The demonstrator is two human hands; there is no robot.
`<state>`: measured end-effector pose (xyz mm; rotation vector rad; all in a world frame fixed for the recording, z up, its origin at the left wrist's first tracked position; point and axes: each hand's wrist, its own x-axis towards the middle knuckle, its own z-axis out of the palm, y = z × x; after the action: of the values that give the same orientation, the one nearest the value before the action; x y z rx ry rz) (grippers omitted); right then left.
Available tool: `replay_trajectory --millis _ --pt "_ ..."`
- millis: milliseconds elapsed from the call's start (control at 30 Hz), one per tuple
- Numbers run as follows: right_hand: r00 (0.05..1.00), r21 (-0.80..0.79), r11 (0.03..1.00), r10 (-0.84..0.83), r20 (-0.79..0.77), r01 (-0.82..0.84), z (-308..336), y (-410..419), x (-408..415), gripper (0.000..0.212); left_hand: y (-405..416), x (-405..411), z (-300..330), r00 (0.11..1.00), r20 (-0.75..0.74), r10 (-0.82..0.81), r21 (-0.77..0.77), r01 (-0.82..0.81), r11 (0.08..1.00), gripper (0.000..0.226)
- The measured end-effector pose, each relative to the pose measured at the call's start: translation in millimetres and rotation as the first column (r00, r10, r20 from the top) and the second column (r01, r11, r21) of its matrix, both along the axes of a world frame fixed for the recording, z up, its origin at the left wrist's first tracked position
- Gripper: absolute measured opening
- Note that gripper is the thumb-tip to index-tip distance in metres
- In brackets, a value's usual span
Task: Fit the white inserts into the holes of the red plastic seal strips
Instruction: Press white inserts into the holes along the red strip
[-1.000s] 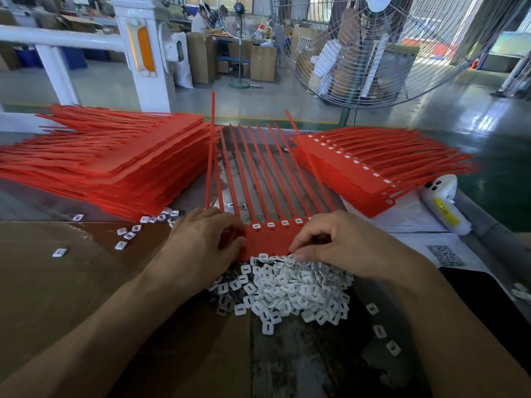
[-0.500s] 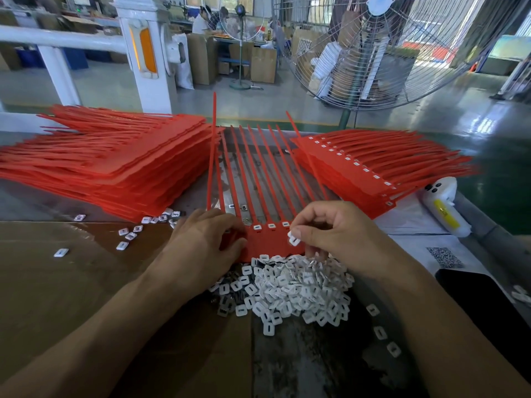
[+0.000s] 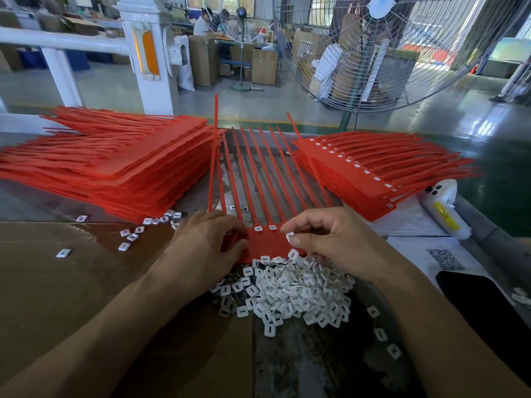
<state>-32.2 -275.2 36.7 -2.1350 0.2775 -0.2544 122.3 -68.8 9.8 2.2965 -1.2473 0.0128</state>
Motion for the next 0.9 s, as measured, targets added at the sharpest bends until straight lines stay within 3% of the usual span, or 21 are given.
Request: replay_trajectory --millis 133,467,633,767,900 --pt "1.000 0.064 0.998 -0.005 0.003 0.005 -1 0 0 0.028 0 0 0 1.000 0.003 -0.002 -0.004 0.002 1.000 0.030" --pt "0.985 0.182 0.979 -0.119 0.127 0.094 -4 -6 1 0.012 -1 1 -1 1.000 0.005 -0.005 -0.002 0.005 1.000 0.030" --pt "0.953 0.324 0.932 -0.236 0.190 0.166 -6 -12 3 0.010 -2 1 -1 1.000 0.008 -0.005 0.007 0.005 1.000 0.032" --pt "0.923 0.340 0.908 -0.327 0.204 0.246 -5 -17 4 0.005 -2 2 -2 1.000 0.006 -0.002 0.012 0.002 1.000 0.032" --pt "0.836 0.318 0.843 -0.508 0.206 0.434 -5 -29 2 0.003 -2 2 -2 1.000 0.008 -0.005 0.012 0.005 1.000 0.032"
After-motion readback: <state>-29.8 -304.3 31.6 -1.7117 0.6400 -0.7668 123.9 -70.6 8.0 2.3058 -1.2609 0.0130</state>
